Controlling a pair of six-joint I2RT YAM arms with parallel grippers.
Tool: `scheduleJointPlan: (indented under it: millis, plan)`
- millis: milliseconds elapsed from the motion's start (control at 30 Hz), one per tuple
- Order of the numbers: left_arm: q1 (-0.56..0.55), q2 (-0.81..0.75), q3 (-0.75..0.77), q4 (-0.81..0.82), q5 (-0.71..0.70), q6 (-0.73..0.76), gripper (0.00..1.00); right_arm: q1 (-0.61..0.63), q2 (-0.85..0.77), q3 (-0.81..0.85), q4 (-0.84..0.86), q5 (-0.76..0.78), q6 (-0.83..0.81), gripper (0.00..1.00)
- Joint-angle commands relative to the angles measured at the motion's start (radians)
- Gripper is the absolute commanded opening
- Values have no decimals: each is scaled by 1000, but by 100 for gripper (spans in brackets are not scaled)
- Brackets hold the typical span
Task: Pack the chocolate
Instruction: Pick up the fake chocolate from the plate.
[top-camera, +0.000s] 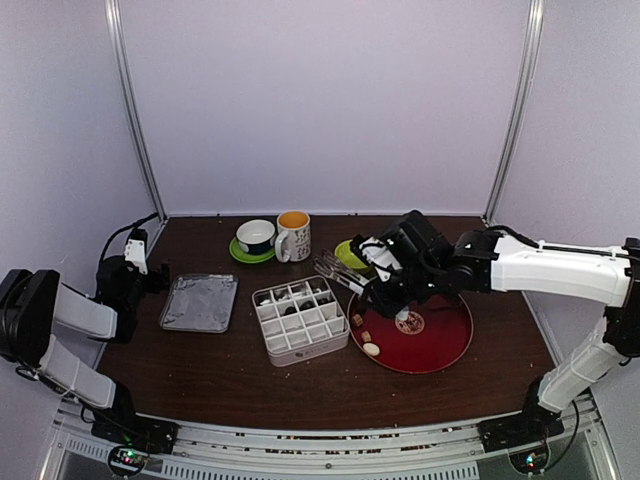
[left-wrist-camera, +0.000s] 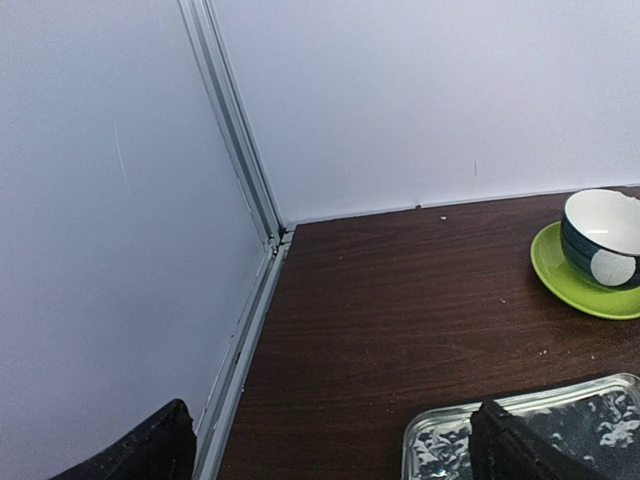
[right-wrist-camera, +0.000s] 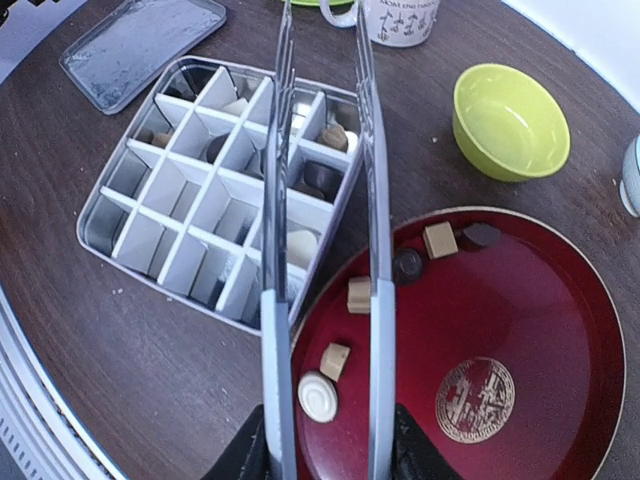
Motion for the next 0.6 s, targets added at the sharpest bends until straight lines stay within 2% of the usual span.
scheduleJointPlan:
  millis: [0, 200, 567]
  plan:
    - [7, 6, 24, 40, 7, -9, 98, 0, -108, -55, -156, 6, 45, 36]
    - [7, 6, 25, 40, 8, -9, 98, 0, -192, -75, -326, -48, 96, 34]
    - [7, 6, 24, 40, 8, -9, 98, 1, -240, -148, -423, -104, 212, 35]
